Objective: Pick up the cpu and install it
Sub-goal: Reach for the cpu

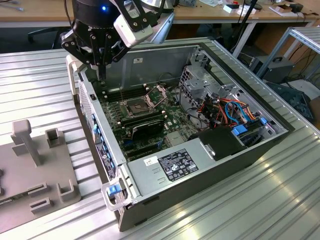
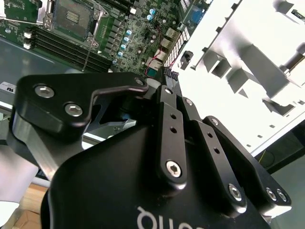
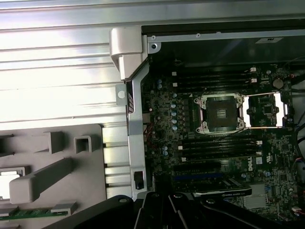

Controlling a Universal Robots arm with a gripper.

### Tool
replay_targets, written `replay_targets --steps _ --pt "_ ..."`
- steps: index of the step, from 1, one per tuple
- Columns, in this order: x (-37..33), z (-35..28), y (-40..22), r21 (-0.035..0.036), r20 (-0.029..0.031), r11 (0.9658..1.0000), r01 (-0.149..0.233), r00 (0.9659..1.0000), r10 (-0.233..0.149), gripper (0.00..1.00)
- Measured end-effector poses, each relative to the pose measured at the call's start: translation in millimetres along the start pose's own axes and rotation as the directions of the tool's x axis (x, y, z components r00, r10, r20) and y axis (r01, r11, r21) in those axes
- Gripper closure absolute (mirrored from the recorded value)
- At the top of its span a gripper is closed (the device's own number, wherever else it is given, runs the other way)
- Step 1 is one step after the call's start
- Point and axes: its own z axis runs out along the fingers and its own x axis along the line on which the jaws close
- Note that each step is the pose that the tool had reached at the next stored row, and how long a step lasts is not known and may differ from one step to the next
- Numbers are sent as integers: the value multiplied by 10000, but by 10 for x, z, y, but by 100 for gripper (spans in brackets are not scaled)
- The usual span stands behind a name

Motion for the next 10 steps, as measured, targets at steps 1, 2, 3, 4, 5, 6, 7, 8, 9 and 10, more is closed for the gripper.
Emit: replay_targets --steps 1,2,3,4,5,6,7,8,9,10 --pt "1 0 0 1 0 10000 0 10000 0 89" --pt "3 0 0 0 0 10000 -1 10000 1 89" --pt "8 0 -1 0 0 10000 0 10000 0 89" --pt "11 0 -1 0 1 10000 0 10000 0 89" --pt "13 0 -1 0 1 10000 -1 10000 1 89" --pt "16 -1 -1 1 0 10000 0 10000 0 89" --pt "19 0 -1 0 1 10000 0 10000 0 89" --pt "23 0 -2 0 1 10000 0 10000 0 89" --pt "25 0 -2 0 1 10000 0 10000 0 89" --pt "28 0 -2 0 1 10000 1 10000 -1 89"
